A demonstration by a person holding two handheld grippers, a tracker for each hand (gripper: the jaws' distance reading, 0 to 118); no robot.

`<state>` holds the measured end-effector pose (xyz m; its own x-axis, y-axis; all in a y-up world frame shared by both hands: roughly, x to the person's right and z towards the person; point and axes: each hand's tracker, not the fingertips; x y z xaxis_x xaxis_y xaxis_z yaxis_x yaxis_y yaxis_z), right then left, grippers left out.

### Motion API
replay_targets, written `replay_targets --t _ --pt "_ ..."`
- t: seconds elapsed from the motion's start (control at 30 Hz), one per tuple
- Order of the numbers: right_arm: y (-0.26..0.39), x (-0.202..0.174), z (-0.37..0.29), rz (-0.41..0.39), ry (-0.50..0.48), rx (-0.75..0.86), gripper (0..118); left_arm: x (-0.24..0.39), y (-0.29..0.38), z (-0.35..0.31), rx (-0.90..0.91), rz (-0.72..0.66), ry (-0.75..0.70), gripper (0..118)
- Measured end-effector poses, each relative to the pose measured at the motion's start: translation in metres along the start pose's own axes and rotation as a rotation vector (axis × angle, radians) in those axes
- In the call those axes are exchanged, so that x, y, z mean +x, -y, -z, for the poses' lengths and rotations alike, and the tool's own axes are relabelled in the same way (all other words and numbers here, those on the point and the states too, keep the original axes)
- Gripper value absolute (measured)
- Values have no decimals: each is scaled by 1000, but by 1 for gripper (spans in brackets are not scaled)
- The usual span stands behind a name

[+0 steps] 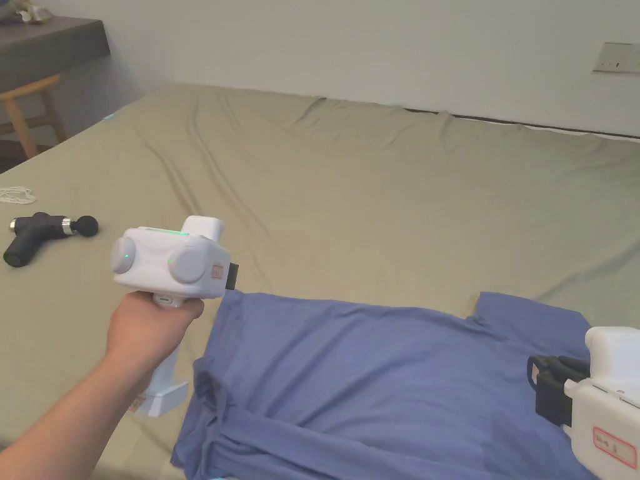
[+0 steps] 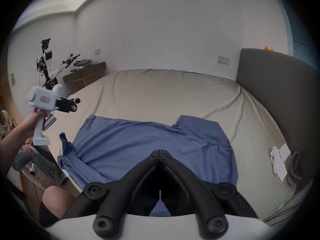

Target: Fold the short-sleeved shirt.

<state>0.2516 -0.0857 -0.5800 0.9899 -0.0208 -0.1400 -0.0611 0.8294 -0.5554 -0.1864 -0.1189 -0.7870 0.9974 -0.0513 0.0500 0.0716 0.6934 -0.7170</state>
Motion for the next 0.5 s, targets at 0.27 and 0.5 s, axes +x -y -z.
replay_targets --t 0.27,0.5 --pt "2 18 28 44 34 -59 2 5 -19 103 -260 2 72 118" --pt "0 27 33 72 40 -69 2 11 0 117 -329 14 22 118"
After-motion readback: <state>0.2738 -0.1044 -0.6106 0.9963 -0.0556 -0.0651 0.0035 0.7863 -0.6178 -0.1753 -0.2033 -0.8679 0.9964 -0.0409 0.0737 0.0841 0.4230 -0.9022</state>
